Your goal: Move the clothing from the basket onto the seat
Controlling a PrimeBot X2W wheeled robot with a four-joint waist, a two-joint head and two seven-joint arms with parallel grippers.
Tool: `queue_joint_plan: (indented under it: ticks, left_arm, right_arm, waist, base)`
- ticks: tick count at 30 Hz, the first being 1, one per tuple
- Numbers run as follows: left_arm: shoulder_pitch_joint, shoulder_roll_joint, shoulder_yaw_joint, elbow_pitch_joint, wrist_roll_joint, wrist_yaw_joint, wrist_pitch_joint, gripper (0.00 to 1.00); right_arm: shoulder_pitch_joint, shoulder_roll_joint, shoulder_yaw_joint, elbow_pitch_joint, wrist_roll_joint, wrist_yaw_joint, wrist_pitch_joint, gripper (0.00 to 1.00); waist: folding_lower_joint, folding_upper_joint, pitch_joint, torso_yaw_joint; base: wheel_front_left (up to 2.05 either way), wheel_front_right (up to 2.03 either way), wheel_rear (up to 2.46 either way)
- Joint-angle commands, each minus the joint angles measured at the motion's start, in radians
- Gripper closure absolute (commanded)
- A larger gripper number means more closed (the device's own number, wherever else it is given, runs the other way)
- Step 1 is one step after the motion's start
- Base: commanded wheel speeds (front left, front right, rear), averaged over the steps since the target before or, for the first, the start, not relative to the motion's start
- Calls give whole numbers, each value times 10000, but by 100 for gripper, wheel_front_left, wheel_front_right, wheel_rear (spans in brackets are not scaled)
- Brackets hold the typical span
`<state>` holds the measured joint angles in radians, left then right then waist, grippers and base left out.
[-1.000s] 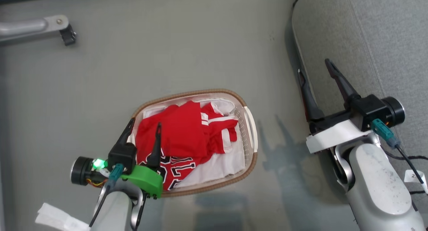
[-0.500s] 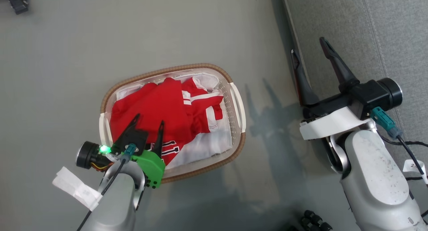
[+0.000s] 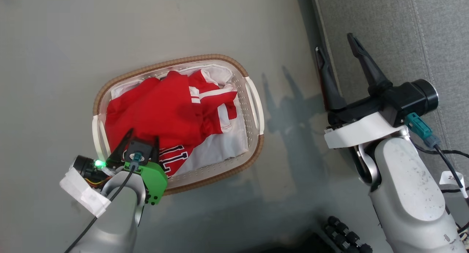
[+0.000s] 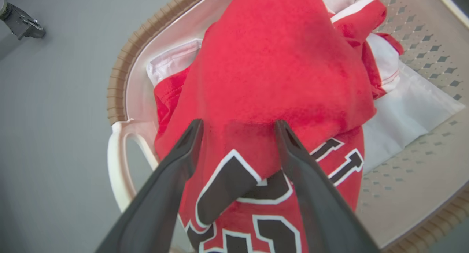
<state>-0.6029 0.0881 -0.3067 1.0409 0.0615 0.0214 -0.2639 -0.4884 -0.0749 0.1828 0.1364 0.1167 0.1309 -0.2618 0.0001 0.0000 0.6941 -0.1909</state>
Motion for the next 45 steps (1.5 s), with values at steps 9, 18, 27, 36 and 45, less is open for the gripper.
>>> queue_joint_plan:
  ticks: [9, 18, 27, 36, 45]
  left_arm:
    - [-813, -51, -140, 1064, -208, 77, -10, 0]
    - [-1578, -169, -285, 2149, -291, 190, 301, 0]
    - [-2047, -165, -494, 2390, -315, 260, 570, 0]
    - [-2503, 25, -739, 2453, -217, 434, 945, 0]
    - [-2913, 193, -1024, 2483, -121, 568, 1600, 0]
  right_arm:
    - [-161, 57, 32, -63, 44, -3, -47, 0]
    - [-206, 95, 86, -110, 86, -3, -47, 0]
    - [-311, 138, 185, -196, 159, -3, -47, 0]
    - [-433, 188, 272, -329, 249, -3, -47, 0]
    - [-573, 223, 335, -426, 360, -3, -47, 0]
  waist:
    - [-1, 0, 252, 19]
    - [-1, 0, 461, -69]
    - [-1, 0, 823, -266]
    - [-1, 0, 1295, -477]
    - [-1, 0, 1744, -588]
  base:
    - [0, 0, 0]
    - [0, 0, 0]
    - [0, 0, 0]
    - [0, 0, 0]
    - [0, 0, 0]
